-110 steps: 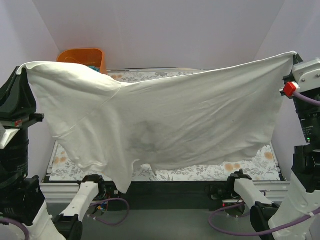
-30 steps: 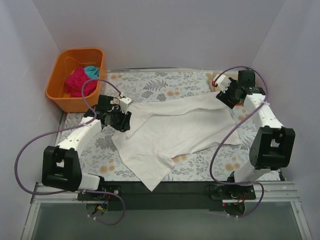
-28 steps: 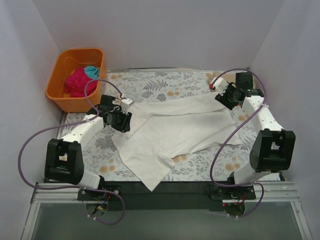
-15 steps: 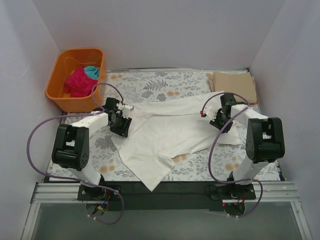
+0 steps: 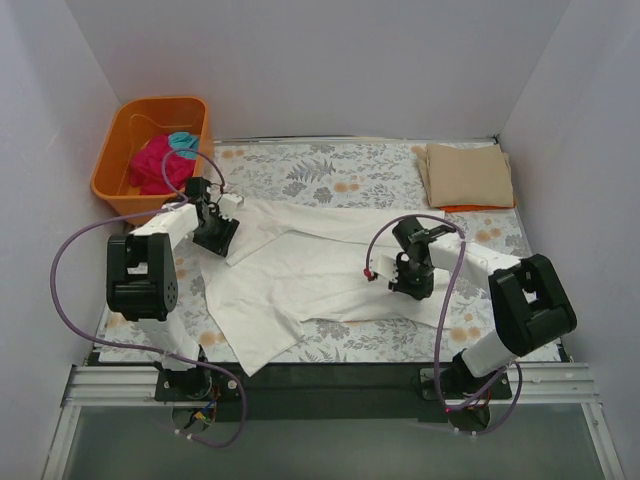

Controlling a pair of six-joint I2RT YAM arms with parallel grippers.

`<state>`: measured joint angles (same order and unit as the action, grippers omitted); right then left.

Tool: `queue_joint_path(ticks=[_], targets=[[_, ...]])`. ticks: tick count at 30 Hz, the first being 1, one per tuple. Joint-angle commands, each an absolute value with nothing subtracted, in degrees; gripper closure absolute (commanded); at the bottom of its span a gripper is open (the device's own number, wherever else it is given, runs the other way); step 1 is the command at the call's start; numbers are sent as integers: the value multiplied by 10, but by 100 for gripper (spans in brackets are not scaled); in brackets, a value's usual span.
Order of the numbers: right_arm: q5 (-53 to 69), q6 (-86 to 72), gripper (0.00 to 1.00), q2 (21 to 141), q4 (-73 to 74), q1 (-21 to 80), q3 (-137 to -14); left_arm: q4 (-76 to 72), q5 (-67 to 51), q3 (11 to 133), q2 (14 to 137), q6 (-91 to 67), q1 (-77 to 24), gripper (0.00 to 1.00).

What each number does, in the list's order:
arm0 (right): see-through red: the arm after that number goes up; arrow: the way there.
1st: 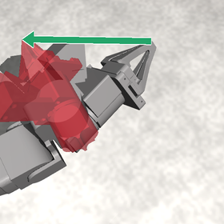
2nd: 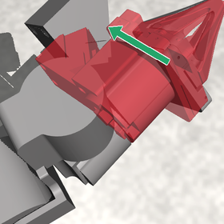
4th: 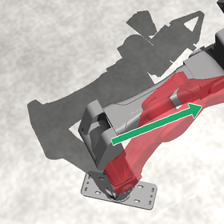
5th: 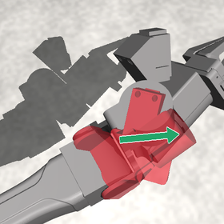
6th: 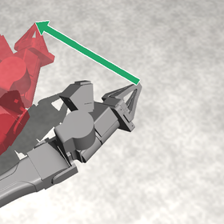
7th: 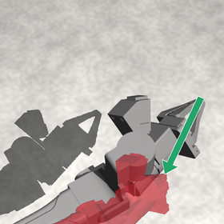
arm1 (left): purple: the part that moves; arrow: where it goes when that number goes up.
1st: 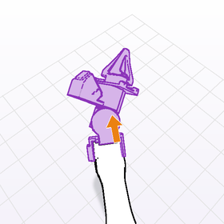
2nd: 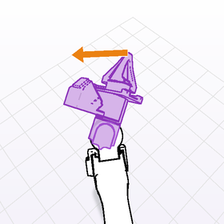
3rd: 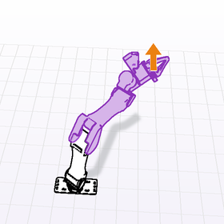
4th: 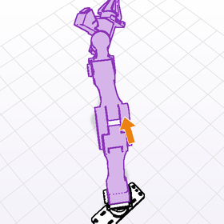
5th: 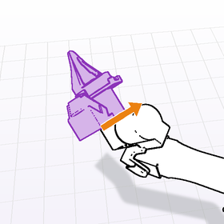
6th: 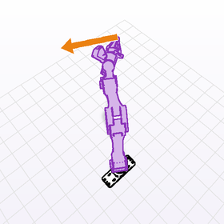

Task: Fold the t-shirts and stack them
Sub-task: Fold the tshirt

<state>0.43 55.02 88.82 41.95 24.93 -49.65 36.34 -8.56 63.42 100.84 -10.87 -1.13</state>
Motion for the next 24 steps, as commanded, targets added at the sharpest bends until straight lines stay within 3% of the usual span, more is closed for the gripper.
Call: queue_joint_path(ticks=[1,7,10,16,24], targets=[[110,532,79,840,554,287,-478,402,-104,681,988,-52,-11,57],[138,535,76,794,597,234,-580,432,-190,681,932,-54,-15,56],[135,488,73,836,570,221,-615,416,-194,660,934,-69,-21,56],[85,435,78,948,486,192,-634,395,-214,651,940,-115,-37,55],[98,419,76,990,475,133,-757,400,-222,686,944,-142,-47,50]])
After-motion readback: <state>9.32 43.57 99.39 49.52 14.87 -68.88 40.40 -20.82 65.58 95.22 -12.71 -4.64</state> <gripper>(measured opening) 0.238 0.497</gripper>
